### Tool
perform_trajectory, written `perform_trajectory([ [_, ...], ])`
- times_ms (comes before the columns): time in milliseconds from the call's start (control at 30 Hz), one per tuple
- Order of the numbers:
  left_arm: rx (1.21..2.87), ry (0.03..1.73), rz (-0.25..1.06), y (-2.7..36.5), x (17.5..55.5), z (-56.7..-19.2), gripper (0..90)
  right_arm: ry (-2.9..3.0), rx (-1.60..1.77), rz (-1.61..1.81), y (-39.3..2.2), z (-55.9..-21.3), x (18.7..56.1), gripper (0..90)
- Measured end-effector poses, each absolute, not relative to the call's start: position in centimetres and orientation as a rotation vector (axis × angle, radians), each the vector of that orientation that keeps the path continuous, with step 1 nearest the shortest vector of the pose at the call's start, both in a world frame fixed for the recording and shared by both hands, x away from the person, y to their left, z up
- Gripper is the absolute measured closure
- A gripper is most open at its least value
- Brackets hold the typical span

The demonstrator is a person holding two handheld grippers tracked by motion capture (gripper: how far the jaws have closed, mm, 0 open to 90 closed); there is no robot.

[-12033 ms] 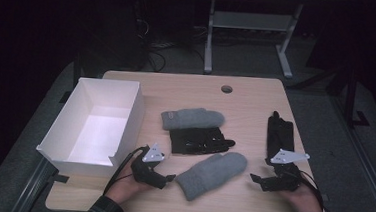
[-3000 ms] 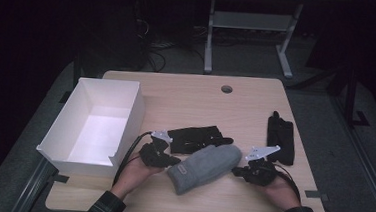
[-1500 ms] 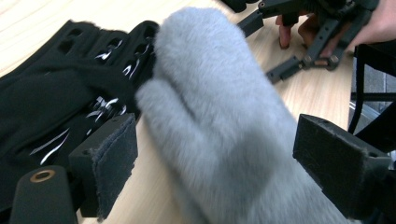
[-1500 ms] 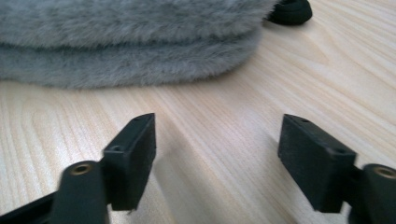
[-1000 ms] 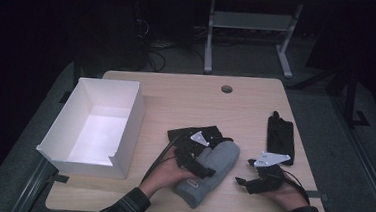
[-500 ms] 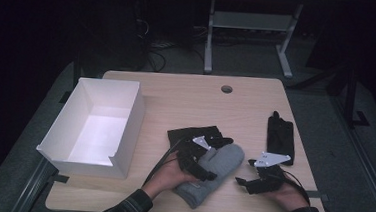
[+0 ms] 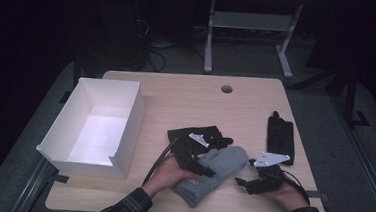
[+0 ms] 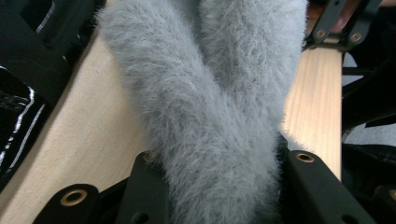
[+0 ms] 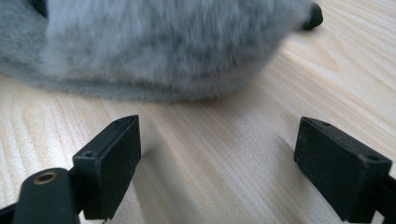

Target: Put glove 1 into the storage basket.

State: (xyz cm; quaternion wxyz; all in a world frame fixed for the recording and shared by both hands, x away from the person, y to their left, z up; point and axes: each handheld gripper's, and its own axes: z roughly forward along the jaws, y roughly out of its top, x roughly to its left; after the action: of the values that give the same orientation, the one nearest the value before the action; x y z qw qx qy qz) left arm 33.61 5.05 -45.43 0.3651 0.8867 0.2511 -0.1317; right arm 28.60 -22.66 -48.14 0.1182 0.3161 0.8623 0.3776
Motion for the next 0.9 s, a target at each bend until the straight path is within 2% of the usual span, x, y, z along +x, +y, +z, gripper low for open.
perform_trajectory([
  [367,2.219,0.660,-0.273,7.3,34.2,-41.7,64.6,2.524,0.932,1.104,-22.6,-48.1,28.6,14.4],
  [900,2.169,0.700,-0.132,11.3,35.4,-34.0,64.4,2.522,0.928,1.108,-22.6,-48.1,28.6,14.3],
])
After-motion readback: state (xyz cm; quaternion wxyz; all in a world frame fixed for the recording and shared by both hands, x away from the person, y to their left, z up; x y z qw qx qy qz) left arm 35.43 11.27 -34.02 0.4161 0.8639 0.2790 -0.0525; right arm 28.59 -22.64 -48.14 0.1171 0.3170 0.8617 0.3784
